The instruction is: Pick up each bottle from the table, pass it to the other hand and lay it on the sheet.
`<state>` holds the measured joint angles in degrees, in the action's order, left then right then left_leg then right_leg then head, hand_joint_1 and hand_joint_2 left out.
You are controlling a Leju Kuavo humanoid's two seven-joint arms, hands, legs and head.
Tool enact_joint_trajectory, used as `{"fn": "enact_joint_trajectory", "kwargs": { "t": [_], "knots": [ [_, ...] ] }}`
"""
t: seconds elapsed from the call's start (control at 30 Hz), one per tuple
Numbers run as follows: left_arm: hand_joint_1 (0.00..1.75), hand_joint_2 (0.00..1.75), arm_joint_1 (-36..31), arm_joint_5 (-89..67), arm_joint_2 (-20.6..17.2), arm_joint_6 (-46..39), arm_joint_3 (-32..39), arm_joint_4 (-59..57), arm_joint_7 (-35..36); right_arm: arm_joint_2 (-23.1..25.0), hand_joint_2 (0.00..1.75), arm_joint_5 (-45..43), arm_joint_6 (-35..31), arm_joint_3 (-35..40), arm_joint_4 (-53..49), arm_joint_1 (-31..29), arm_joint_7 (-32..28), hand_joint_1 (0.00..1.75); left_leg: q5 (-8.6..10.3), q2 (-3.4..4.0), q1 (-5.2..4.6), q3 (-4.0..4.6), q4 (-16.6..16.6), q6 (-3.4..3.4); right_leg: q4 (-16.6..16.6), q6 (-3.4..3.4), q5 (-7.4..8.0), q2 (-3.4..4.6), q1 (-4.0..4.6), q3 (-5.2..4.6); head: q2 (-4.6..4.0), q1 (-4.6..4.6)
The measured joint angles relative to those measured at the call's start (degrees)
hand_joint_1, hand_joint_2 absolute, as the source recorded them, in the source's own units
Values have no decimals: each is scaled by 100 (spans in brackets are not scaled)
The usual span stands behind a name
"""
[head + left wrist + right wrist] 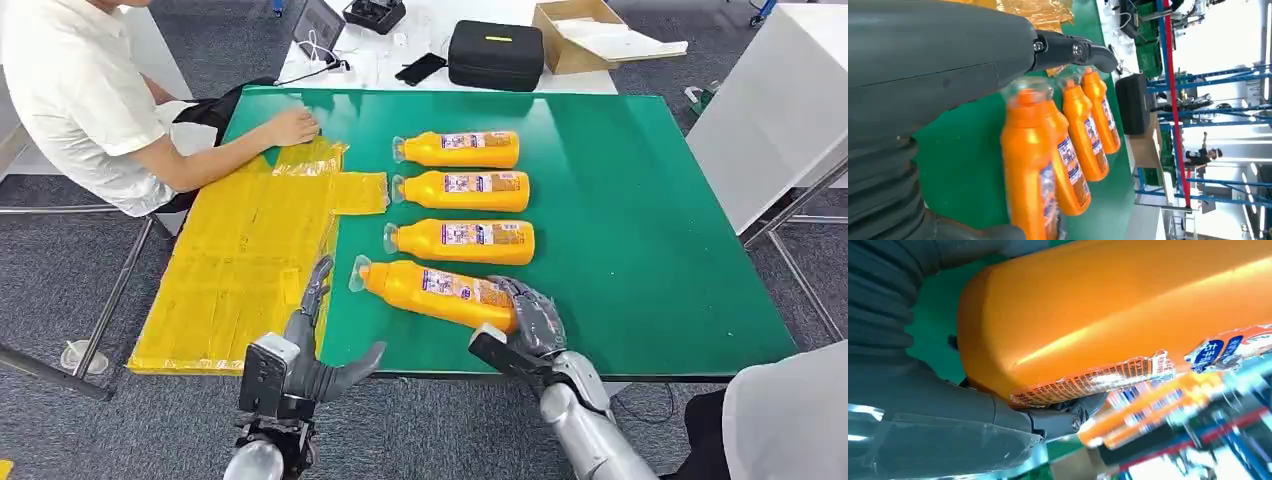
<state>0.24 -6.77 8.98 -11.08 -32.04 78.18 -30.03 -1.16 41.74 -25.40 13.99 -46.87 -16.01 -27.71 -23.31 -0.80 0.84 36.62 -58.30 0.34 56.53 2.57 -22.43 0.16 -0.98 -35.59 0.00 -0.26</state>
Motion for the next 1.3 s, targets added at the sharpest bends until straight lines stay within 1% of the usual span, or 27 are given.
{"fn": "enact_joint_trajectory", "kwargs": {
  "t": [0.23,0.5,0.67,0.77,0.93,0.97,1.07,1.17,1.2,1.23,1.3],
  "knots": [
    [0,175,91,72,-2,-76,31,63,-87,85,175,-148,-102,-114,-588,277,0,175,0,-1,-1,10,0,0,0,1,-1,0,-1,-9,0,2],
    [0,175,143,85,-2,-90,44,105,-107,109,175,-168,-111,-140,-793,375,0,175,0,0,-1,11,0,0,0,1,0,0,-1,-11,2,0],
    [0,175,227,519,-2,-334,61,336,-419,170,175,-463,-358,-280,-873,483,-61,175,0,0,0,13,0,0,0,1,-1,0,-1,-13,0,0],
    [0,175,298,838,-4,-411,120,548,-459,244,175,-585,-511,-378,-998,623,-170,175,-1,0,0,16,0,0,0,1,-1,0,-1,-16,0,0],
    [0,175,408,1314,-7,-455,153,689,-369,378,175,-666,-817,-442,-1394,870,-203,175,-1,0,0,23,0,0,0,0,-1,0,-1,-23,0,0],
    [0,175,424,1491,-9,-448,157,710,-262,409,175,-721,-905,-474,-1501,920,-216,175,0,-1,0,23,0,0,0,0,-2,0,-1,-23,0,0],
    [0,175,469,2228,-26,-230,197,673,164,496,175,-837,-1075,-525,-1747,1001,-321,175,0,0,0,24,0,0,0,0,-2,0,-1,-24,0,2],
    [0,175,474,2619,-39,22,210,583,256,573,175,-896,-1134,-511,-1892,1068,-420,175,0,4,0,24,0,0,0,0,-1,0,-1,-25,0,2],
    [0,175,477,2761,-44,79,210,555,278,614,175,-938,-1178,-496,-1960,1089,-470,173,0,3,0,24,0,0,0,0,-1,0,-1,-26,0,2],
    [0,175,477,2901,-48,122,216,529,310,660,175,-996,-1241,-472,-2043,1109,-526,166,1,3,0,24,0,0,0,0,-1,0,-1,-26,0,0],
    [0,175,477,3068,-52,166,234,494,367,712,175,-1090,-1313,-415,-2185,1127,-588,168,0,3,1,24,0,-1,0,0,-1,0,0,-27,0,0]
  ]
}}
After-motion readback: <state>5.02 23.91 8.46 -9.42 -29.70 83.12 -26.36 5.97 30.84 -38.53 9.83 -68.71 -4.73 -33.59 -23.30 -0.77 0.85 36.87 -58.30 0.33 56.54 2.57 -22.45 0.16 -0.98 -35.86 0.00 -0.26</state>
